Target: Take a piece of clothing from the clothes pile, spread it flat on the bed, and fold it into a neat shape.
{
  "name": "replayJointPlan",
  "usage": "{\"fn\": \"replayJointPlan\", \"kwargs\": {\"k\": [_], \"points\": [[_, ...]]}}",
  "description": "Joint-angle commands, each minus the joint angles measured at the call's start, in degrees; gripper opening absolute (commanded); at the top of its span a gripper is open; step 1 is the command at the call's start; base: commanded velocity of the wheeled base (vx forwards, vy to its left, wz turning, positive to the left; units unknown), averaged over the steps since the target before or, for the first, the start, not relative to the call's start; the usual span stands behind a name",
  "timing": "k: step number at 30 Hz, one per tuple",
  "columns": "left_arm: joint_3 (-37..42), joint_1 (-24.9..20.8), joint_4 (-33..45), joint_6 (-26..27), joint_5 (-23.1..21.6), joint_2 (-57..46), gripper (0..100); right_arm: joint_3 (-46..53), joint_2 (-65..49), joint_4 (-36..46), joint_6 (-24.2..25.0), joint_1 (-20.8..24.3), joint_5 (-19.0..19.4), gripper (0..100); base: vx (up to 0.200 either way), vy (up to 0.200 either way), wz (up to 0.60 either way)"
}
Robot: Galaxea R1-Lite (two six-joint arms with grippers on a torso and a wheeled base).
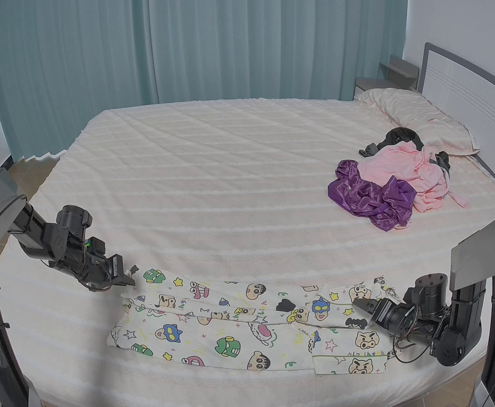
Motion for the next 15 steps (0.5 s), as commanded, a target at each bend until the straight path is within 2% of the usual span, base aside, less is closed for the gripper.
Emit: {"fn": "replayJointPlan", "kwargs": {"k": [1,15], "points": [[-0.25,0.07,-0.1,-0.21,-0.16,-1.68,0,-0.09,0.02,-0.41,0.01,0.06,0.01,100,0.0,0.0,0.0],[-3.77,-0.46,-0.19,-0.83,-0.34,-2.47,0,-0.97,0.37,-0.41,0.27,0.06,0.01,100,0.0,0.0,0.0]]}}
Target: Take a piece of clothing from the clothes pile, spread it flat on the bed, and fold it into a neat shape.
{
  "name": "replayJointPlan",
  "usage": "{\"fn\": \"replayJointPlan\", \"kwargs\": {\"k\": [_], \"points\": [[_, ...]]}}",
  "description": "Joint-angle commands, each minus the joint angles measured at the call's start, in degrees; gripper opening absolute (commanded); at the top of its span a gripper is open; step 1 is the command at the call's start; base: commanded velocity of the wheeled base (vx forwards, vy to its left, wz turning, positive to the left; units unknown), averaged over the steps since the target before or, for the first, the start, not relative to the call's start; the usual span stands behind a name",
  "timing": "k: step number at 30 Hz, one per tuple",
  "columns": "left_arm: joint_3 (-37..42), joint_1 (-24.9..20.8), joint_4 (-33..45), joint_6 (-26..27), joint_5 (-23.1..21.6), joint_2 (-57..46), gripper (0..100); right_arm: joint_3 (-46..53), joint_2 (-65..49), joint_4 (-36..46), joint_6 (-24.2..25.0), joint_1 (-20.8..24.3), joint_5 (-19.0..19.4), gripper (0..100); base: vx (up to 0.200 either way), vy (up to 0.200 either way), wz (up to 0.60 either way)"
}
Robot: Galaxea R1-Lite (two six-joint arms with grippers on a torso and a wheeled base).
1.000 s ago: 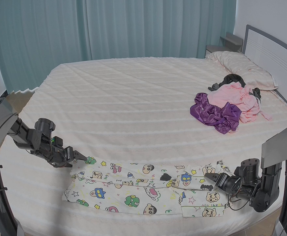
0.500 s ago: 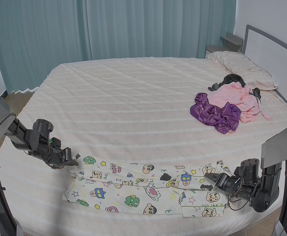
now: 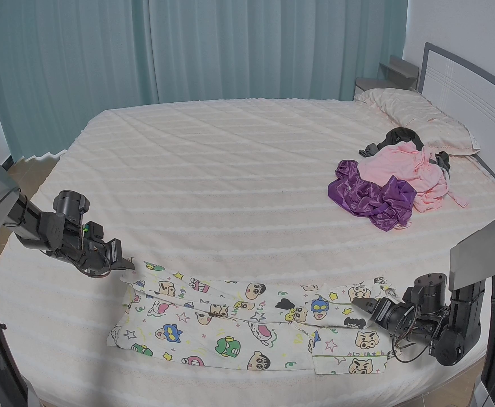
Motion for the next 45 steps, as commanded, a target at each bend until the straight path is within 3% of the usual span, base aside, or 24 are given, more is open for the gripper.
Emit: {"fn": "replayJointPlan", "kwargs": {"k": [1,9,18,19,32,45], "points": [[-1.45,-0.01,-0.06,-0.06,-0.1,0.12,0,-0.79,0.15,-0.43,0.2,-0.08,-0.08,100,0.0,0.0,0.0],[-2.07,-0.01,-0.06,-1.55,-0.01,1.62,0,-2.55,0.06,-0.43,3.19,-0.16,-0.34,100,0.0,0.0,0.0],[-2.42,-0.01,-0.15,-1.55,0.08,1.88,0,-2.81,0.33,-0.43,3.37,0.01,0.01,100,0.0,0.0,0.0],[-2.51,-0.01,-0.06,-1.55,0.08,1.88,0,-2.81,0.33,-0.43,3.37,0.1,0.01,0,0.0,0.0,0.0],[-4.27,0.08,0.11,-1.64,0.52,2.49,0,-4.22,-2.04,-0.52,3.45,-2.18,-1.04,0,0.0,0.0,0.0],[-4.18,0.17,0.64,-1.55,0.87,5.75,0,-1.67,-1.43,-0.43,2.93,-1.74,-1.31,0,0.0,0.0,0.0]]}}
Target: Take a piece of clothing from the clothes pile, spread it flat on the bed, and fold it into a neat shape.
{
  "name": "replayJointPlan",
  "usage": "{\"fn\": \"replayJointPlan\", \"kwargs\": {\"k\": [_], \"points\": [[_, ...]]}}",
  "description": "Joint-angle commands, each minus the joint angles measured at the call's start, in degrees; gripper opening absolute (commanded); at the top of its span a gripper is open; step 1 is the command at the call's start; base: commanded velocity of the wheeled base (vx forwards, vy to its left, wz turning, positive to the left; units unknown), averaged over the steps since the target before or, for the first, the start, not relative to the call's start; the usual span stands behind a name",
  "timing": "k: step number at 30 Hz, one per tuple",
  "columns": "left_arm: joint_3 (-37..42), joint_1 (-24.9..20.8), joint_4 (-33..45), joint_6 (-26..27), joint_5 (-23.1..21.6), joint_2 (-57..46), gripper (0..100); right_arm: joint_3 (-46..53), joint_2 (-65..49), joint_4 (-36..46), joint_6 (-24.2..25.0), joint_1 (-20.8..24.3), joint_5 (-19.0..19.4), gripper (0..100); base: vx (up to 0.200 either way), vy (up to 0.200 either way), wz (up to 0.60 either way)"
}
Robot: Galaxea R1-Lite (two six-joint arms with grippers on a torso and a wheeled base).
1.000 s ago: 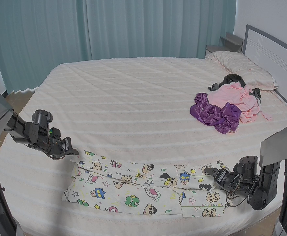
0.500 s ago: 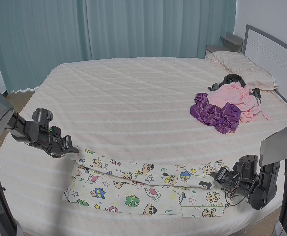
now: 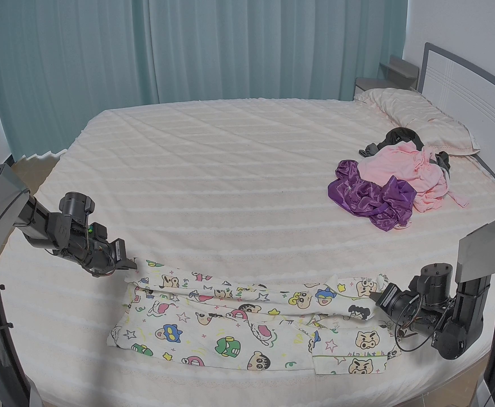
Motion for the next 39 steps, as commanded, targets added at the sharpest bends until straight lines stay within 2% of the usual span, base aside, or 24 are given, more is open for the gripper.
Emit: {"fn": "replayJointPlan", "kwargs": {"k": [1,7,8,11,18,24,29,31,35,36,37,38,39], "points": [[0.04,0.2,1.83,0.27,0.19,1.45,0,1.02,1.52,-0.41,-0.92,0.16,0.04,0,0.0,0.0,0.0],[-1.37,0.28,6.4,1.06,0.45,1.28,0,2.87,1.61,-0.41,-3.2,0.6,0.04,0,0.0,0.0,0.0],[-3.21,0.28,9.65,1.24,0.45,1.19,0,3.84,1.61,-0.49,-4.35,1.21,0.04,0,0.0,0.0,0.0],[-6.03,0.28,12.73,1.15,0.45,0.93,0,4.45,0.82,-0.49,-4.96,1.65,-0.05,0,0.0,0.0,0.0],[-7.78,0.28,13.34,-0.7,0.54,0.84,0,5.33,-2.7,-0.49,-4.87,1.65,0.04,0,0.0,0.0,0.0],[-7.34,0.37,14.92,-0.17,0.89,1.28,0,7.35,-4.11,-0.41,-5.4,1.74,0.21,0,0.0,0.0,0.0],[-7.43,0.28,17.65,1.85,2.74,1.81,0,7.53,-3.05,-0.41,-6.1,1.39,0.57,0,0.0,0.0,0.0],[-7.7,0.28,20.11,4.58,4.93,2.95,0,7.62,-1.12,-0.41,-7.16,1.65,0.48,0,0.0,0.0,0.0],[-7.7,0.11,21.69,6.51,7.66,4.09,0,7.97,2.22,-0.41,-9.27,1.39,0.48,0,0.0,0.0,0.0],[-7.7,0.11,21.69,6.69,7.75,4.27,100,7.97,2.92,-0.41,-9.53,1.39,0.48,0,0.0,0.0,0.0],[-7.7,0.11,21.69,6.69,7.75,4.27,100,7.97,2.92,-0.41,-9.53,1.39,0.48,0,0.0,0.0,0.0],[-7.61,0.11,21.78,6.69,7.75,4.18,100,7.79,3.54,-0.41,-9.71,1.39,0.39,100,0.0,0.0,0.0],[-7.7,0.11,21.78,6.6,7.66,4.09,100,7.53,3.28,-0.49,-9.71,1.39,0.3,100,0.0,0.0,0.0]]}}
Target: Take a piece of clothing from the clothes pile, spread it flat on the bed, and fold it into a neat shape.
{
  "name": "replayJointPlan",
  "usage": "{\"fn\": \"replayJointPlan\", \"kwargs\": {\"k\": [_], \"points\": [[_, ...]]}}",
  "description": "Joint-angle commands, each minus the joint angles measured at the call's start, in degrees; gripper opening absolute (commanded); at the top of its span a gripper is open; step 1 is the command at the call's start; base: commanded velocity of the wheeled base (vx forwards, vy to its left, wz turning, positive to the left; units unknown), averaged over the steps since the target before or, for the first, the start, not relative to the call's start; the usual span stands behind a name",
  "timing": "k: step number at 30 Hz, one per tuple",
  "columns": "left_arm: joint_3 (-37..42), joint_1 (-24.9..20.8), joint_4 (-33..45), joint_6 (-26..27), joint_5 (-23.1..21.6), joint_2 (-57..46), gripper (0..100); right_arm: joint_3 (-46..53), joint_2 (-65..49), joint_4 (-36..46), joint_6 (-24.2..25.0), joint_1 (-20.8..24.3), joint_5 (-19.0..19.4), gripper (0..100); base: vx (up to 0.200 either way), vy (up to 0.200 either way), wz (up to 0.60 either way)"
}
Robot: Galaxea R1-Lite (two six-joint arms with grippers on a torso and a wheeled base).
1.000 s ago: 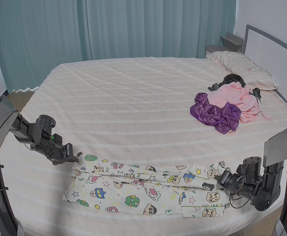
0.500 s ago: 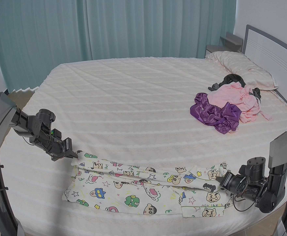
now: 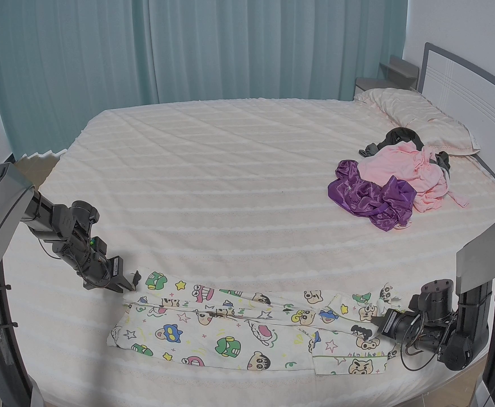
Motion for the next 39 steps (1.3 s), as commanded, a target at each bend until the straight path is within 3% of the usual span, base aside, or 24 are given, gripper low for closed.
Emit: {"fn": "replayJointPlan", "kwargs": {"k": [1,8,16,23,30,39], "points": [[0.07,-0.05,0.23,0.03,0.04,0.71,100,-0.26,2.24,-0.49,-0.17,0.01,-0.18,100,0.0,0.0,0.0],[0.6,1.01,0.49,-0.32,-0.49,-1.05,100,0.35,-1.36,-0.49,-0.26,-0.08,-0.35,100,0.0,0.0,0.0],[5.34,6.81,0.58,-0.59,-4.18,-7.46,100,0.44,-10.76,-0.41,-0.26,-1.84,-0.53,100,0.0,0.0,0.0],[7.63,10.15,0.4,-2.08,-12.0,-8.96,100,-0.61,-14.54,-0.41,0.62,0.54,-0.79,100,0.0,0.0,0.0],[7.72,7.69,-1.44,-10.61,-14.38,-11.33,100,-4.66,-10.68,-0.41,7.3,5.63,-0.97,100,0.0,0.0,0.0],[8.07,0.39,-7.68,-22.47,-13.94,-12.12,100,-7.47,0.57,-0.41,8.44,3.44,-1.14,100,0.0,0.0,0.0]]}}
